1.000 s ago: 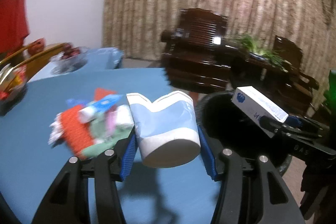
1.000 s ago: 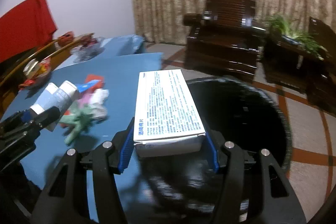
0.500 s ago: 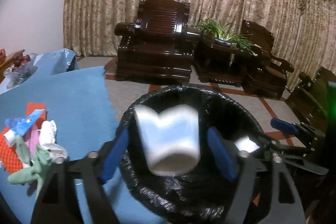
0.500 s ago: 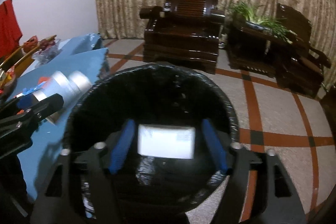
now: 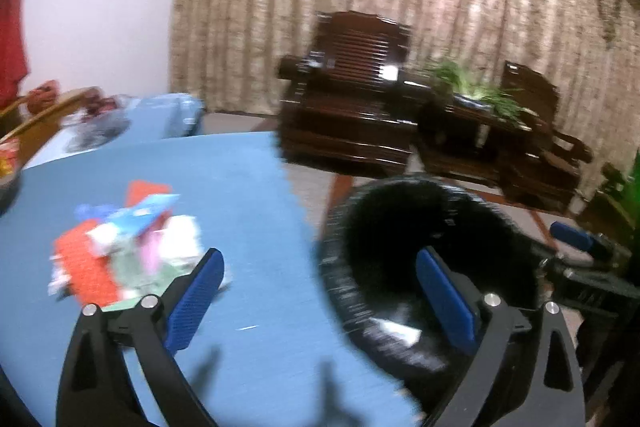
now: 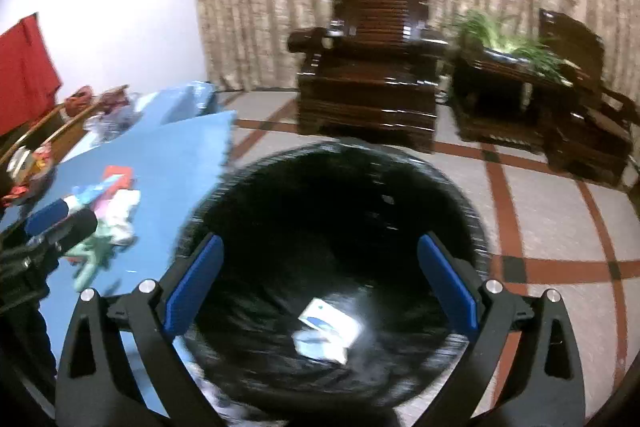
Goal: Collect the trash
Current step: 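Carry the paper cup and white box over the bin and release both, then grasp the green rubber glove with the right gripper and lift it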
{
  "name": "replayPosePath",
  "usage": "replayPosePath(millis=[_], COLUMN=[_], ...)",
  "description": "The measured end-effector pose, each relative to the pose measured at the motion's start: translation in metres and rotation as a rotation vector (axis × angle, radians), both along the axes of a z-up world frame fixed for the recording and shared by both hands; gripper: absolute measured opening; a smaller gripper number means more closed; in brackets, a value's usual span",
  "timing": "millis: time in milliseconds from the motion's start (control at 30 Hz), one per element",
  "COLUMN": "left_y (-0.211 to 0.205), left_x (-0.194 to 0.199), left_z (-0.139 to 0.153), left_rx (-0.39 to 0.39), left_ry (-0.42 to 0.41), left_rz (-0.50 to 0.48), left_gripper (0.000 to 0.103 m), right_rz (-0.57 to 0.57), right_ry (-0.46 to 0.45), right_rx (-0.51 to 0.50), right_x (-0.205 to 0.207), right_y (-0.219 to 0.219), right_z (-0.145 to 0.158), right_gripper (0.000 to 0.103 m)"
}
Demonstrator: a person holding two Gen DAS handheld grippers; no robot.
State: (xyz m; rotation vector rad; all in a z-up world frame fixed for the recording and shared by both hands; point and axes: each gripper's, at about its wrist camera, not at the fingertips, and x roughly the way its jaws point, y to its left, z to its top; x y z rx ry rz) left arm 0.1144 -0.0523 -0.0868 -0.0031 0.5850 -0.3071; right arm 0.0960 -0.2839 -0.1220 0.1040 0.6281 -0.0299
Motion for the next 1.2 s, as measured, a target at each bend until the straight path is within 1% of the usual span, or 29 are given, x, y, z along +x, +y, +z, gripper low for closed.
replayPosePath(millis=[200,333,500,600,700,733,767,833,933,1100,1200], left_y=[0.077,0.118,0.153,0.163,0.174,0.176,0.180,0.183,0.188,0.193,0.193], left_x=[-0.014,-0.020,-0.023,-0.021,-0.020,-0.019,-0.018,-0.017,-0.014,-0.009,-0.008], left_z=[-0.004,-0.010,-0.018,-0.023,-0.030,-0.033,-0.036,-0.039,-0.042,-0.049,-0.051], left_rx=[0.059,0.086,0.090,0.099,0.102,0.100,0.097,0.099,0.096,0.083,0.081], left_ry=[-0.009,-0.011,-0.003,0.000,0.013,0.017,0.022,0.025,0.032,0.049,0.055], left_rz=[0.189,0.281,0.352,0.374,0.390,0.397,0.402,0.406,0.411,0.418,0.414], left_gripper=[0.095,0.095,0.094,0.094,0.093,0.092,0.091,0.090,0.089,0.089,0.089], right_rz=[0.164,0.255,0.336,0.373,0.398,0.402,0.407,0.418,0.427,0.452,0.487], right_ry=[-0.021,-0.023,-0.011,-0.007,0.005,0.009,0.015,0.039,0.068,0.122,0.165], right_rx=[0.006,0.015,0.010,-0.019,-0.022,-0.023,-0.026,-0.031,-0.031,-0.033,-0.018], right_x=[0.019,0.031,0.042,0.050,0.059,0.061,0.065,0.072,0.081,0.093,0.100], right_y=[0.070,0.114,0.159,0.185,0.204,0.208,0.213,0.222,0.231,0.244,0.250], right_z=[0.006,0.005,-0.001,-0.009,-0.018,-0.021,-0.024,-0.033,-0.045,-0.064,-0.074], right_gripper=[0.095,0.095,0.095,0.095,0.095,0.092,0.087,0.081,0.079,0.070,0.052])
